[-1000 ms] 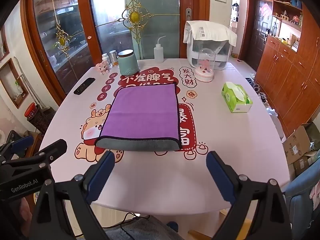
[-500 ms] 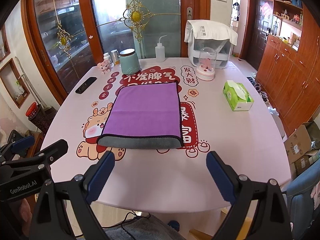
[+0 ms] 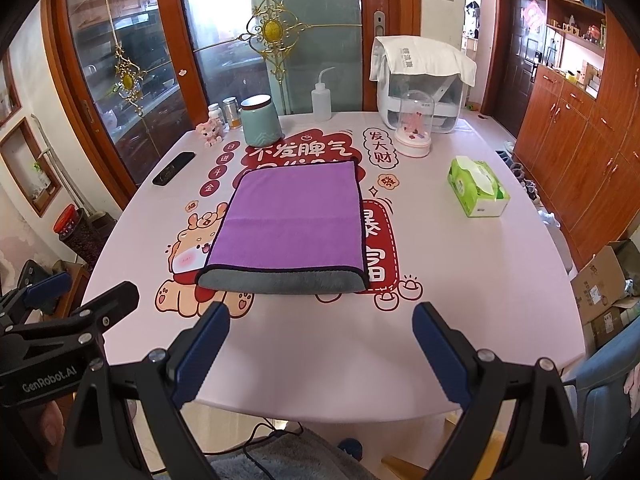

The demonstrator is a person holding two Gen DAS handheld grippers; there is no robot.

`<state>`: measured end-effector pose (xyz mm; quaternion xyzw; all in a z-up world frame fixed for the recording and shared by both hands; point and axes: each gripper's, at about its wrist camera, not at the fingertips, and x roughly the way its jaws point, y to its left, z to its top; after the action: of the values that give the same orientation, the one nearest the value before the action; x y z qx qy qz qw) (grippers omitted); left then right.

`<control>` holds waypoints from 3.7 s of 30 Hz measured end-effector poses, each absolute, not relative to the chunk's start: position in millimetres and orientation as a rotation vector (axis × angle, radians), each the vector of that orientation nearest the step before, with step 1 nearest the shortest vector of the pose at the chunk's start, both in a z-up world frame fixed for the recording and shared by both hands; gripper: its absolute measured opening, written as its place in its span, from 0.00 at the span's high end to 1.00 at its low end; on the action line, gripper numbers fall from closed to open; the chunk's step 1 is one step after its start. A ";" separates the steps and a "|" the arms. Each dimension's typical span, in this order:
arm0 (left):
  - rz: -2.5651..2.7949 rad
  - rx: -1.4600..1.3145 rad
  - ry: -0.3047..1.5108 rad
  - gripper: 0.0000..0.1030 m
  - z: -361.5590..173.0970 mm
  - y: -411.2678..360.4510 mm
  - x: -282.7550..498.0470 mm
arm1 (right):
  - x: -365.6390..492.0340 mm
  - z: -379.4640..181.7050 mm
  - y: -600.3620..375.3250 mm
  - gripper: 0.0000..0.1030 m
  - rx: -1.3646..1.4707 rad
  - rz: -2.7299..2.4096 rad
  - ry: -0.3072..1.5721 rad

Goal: Fold towel

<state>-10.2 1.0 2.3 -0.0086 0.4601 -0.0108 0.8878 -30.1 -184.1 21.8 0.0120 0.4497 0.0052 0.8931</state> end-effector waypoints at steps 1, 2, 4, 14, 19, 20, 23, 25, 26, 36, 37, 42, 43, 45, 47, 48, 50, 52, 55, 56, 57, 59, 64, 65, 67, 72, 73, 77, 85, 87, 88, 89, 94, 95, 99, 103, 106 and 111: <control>-0.022 -0.018 0.955 0.00 2.2 1.0 -10.3 | -36.0 18.4 -188.9 0.09 0.028 0.010 0.931; -0.023 -0.019 0.956 0.00 1.7 0.7 -10.7 | -36.0 17.1 -190.1 0.09 0.030 0.011 0.931; -0.022 -0.017 0.957 0.00 1.9 0.5 -10.1 | -35.5 17.4 -190.3 0.09 0.034 0.010 0.932; -0.025 -0.020 0.981 0.00 -3.7 2.3 -9.5 | -30.6 19.5 -192.7 0.09 0.036 0.020 0.934; -0.023 -0.011 0.987 0.00 -5.6 1.1 -7.1 | -26.6 19.6 -194.5 0.09 0.036 0.020 0.941; -0.022 -0.008 0.987 0.00 -5.7 0.9 -7.1 | -26.5 19.7 -194.8 0.09 0.035 0.019 0.941; -0.021 -0.008 0.989 0.00 -6.0 0.4 -7.0 | -26.1 19.5 -194.8 0.09 0.035 0.019 0.941; -0.022 -0.007 0.990 0.00 -6.0 0.0 -6.5 | -25.8 19.3 -195.4 0.09 0.035 0.020 0.942; -0.021 -0.006 0.991 0.00 -6.4 -0.6 -6.2 | -24.8 18.9 -196.4 0.09 0.035 0.019 0.943; -0.016 -0.003 0.992 0.00 -8.2 -2.8 -3.7 | -21.0 17.6 -200.5 0.09 0.034 0.019 0.946; -0.017 -0.002 0.992 0.00 -7.5 -2.8 -3.6 | -20.9 17.6 -200.7 0.09 0.032 0.019 0.946; -0.018 -0.012 0.996 0.00 -9.7 -9.7 0.8 | -16.4 16.3 -206.3 0.09 0.014 0.019 0.946; -0.017 -0.012 0.996 0.00 -9.4 -10.8 1.0 | -15.3 16.3 -208.3 0.09 0.009 0.021 0.944; -0.015 -0.013 0.995 0.00 -9.8 -11.5 1.6 | -12.3 16.0 -212.3 0.09 -0.001 0.027 0.942; -0.013 -0.017 0.992 0.00 -9.0 -13.5 2.1 | -10.3 15.7 -215.4 0.09 -0.011 0.036 0.940; -0.010 -0.021 0.988 0.00 -8.2 -15.4 2.6 | -9.6 15.8 -217.1 0.09 -0.015 0.040 0.939; -0.003 -0.029 0.974 0.00 -6.8 -17.9 2.9 | -9.2 16.3 -219.0 0.09 -0.027 0.046 0.935; 0.012 -0.036 0.942 0.00 -3.6 -21.3 0.4 | -8.0 16.8 -223.1 0.09 -0.036 0.053 0.930; 0.036 -0.018 0.900 0.00 1.4 -28.0 -2.9 | -7.2 17.3 -227.6 0.09 -0.049 0.067 0.925; 0.041 -0.012 0.897 0.00 2.8 -30.0 -3.0 | -6.4 17.0 -229.3 0.09 -0.054 0.073 0.925; 0.044 -0.013 0.896 0.00 5.1 -30.0 -2.9 | -5.3 16.5 -231.8 0.09 -0.056 0.079 0.926; 0.049 -0.018 0.901 0.00 6.4 -33.1 -2.8 | -4.1 15.9 -235.9 0.09 -0.065 0.089 0.924; 0.069 -0.010 0.910 0.00 7.3 -37.8 -6.3 | 0.6 13.1 -243.9 0.09 -0.094 0.099 0.910; 0.077 -0.005 0.909 0.00 7.3 -38.6 -7.5 | 1.8 12.4 -245.2 0.09 -0.094 0.101 0.911; 0.087 0.002 0.912 0.00 6.9 -39.2 -10.1 | 4.7 9.9 -247.5 0.09 -0.089 0.108 0.916; 0.083 -0.009 0.925 0.00 2.8 -35.6 -11.1 | 11.2 0.5 -248.2 0.09 -0.100 0.117 0.933; 0.084 -0.009 0.932 0.00 1.6 -34.5 -9.7 | 12.7 -1.6 -248.3 0.09 -0.097 0.118 0.939; 0.075 -0.001 0.946 0.00 -5.0 -28.4 -2.5 | 18.8 -11.2 -244.9 0.12 -0.107 0.110 0.958; 0.055 0.043 0.997 0.00 -31.4 -9.1 38.6 | 40.0 -30.3 -247.8 0.16 -0.113 0.060 0.990; 0.041 0.041 1.017 0.00 -39.6 -0.2 52.4 | 48.1 -36.6 -249.1 0.16 -0.112 0.054 1.006; 0.030 0.042 1.026 0.00 -43.6 4.3 58.9 | 53.0 -40.5 -249.6 0.16 -0.111 0.058 1.017; 0.020 0.046 1.032 0.00 -47.9 9.2 65.4 | 57.3 -44.1 -249.3 0.16 -0.112 0.059 1.027; -0.046 0.060 1.071 0.00 -73.0 27.8 96.2 | 75.4 -70.4 -244.7 0.17 -0.126 0.087 1.080; -0.061 0.063 1.080 0.00 -78.5 30.9 101.8 | 78.8 -76.1 -243.4 0.17 -0.127 0.092 1.093; -0.132 0.075 1.109 0.00 -101.1 39.9 120.3 | 92.4 -103.6 -239.6 0.24 -0.128 0.133 1.141; -0.210 0.117 1.144 0.00 -128.5 44.3 138.4 | 103.1 -127.0 -236.4 0.30 -0.146 0.174 1.173; -0.247 0.150 1.170 0.00 -146.0 45.1 148.1 | 108.6 -139.3 -234.1 0.32 -0.159 0.211 1.187; -0.298 0.146 1.224 0.00 -170.1 47.9 163.0 | 118.8 -152.3 -230.4 0.32 -0.178 0.259 1.198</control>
<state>163.0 47.9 -170.1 0.0683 0.5716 -0.1390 0.8058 118.8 -230.4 -152.3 -0.0833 0.5616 0.1212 0.8142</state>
